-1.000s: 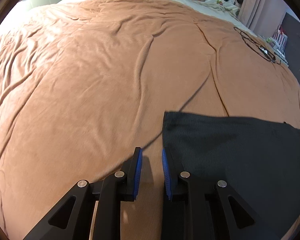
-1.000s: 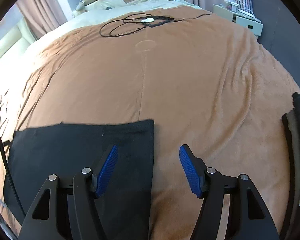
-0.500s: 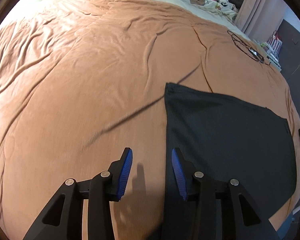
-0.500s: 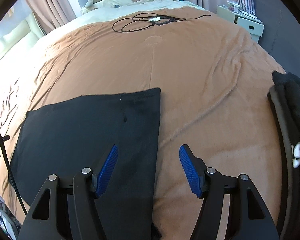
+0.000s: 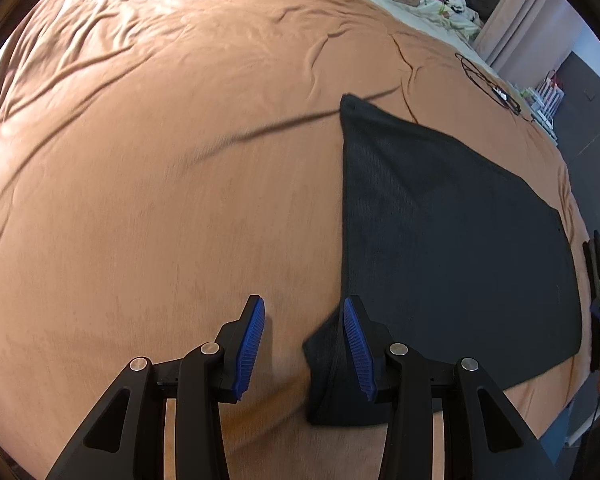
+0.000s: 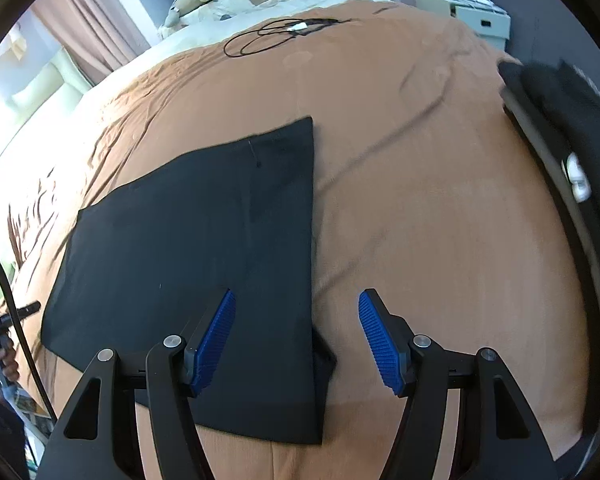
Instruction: Fold small clothes
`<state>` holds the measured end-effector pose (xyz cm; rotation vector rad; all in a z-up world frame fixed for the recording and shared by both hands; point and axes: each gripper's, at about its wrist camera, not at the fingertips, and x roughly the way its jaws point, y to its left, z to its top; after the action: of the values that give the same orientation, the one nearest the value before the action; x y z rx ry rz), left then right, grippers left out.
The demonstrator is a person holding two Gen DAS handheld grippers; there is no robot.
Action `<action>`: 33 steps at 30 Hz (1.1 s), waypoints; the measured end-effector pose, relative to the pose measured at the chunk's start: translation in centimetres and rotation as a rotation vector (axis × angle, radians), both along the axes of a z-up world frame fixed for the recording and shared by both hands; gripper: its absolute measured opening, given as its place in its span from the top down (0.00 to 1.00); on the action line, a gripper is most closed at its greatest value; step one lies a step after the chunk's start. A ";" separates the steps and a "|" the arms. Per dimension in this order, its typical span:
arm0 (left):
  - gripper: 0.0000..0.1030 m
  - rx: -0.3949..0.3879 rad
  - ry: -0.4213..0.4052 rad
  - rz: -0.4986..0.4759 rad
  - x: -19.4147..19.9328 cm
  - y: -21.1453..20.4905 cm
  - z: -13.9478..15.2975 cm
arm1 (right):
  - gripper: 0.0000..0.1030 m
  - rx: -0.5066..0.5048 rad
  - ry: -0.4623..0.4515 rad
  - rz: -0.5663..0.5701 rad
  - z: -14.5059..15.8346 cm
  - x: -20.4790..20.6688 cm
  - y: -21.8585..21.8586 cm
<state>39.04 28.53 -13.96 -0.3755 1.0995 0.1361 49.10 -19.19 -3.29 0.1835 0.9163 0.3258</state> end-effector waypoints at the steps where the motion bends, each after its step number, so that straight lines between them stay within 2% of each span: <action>1: 0.58 -0.007 0.000 0.003 -0.5 0.0 -0.2 | 0.39 0.012 0.007 -0.006 -0.1 -0.4 -0.2; 5: 0.57 -0.045 -0.001 0.009 -2.0 0.1 -1.0 | 0.39 0.034 0.029 -0.042 -1.1 -1.9 -1.4; 10: 0.57 -0.129 -0.016 0.035 -3.5 0.6 -2.1 | 0.39 0.093 0.069 -0.063 -2.4 -3.7 -2.3; 14: 0.57 -0.161 -0.042 0.038 -4.4 0.4 -2.1 | 0.39 0.136 0.085 -0.071 -3.1 -4.8 -2.5; 17: 0.57 -0.215 -0.058 0.045 -5.1 0.3 -2.4 | 0.39 0.180 0.116 -0.094 -3.9 -5.4 -2.8; 20: 0.57 -0.266 -0.068 0.063 -5.7 0.4 -2.7 | 0.39 0.253 0.118 -0.115 -4.5 -6.3 -3.3; 25: 0.57 -0.400 -0.068 0.089 -5.9 0.6 -3.1 | 0.39 0.415 0.134 -0.126 -5.9 -6.8 -4.3; 29: 0.57 -0.414 -0.069 0.097 -5.4 0.0 -3.5 | 0.39 0.492 0.144 -0.145 -6.8 -6.3 -4.4; 33: 0.57 -0.473 -0.090 0.131 -5.2 0.4 -3.9 | 0.39 0.546 0.150 -0.154 -7.6 -5.7 -4.6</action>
<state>33.81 28.97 -17.87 -0.8703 1.0117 -0.0279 43.39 -23.82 -10.87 0.7850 0.9383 0.4181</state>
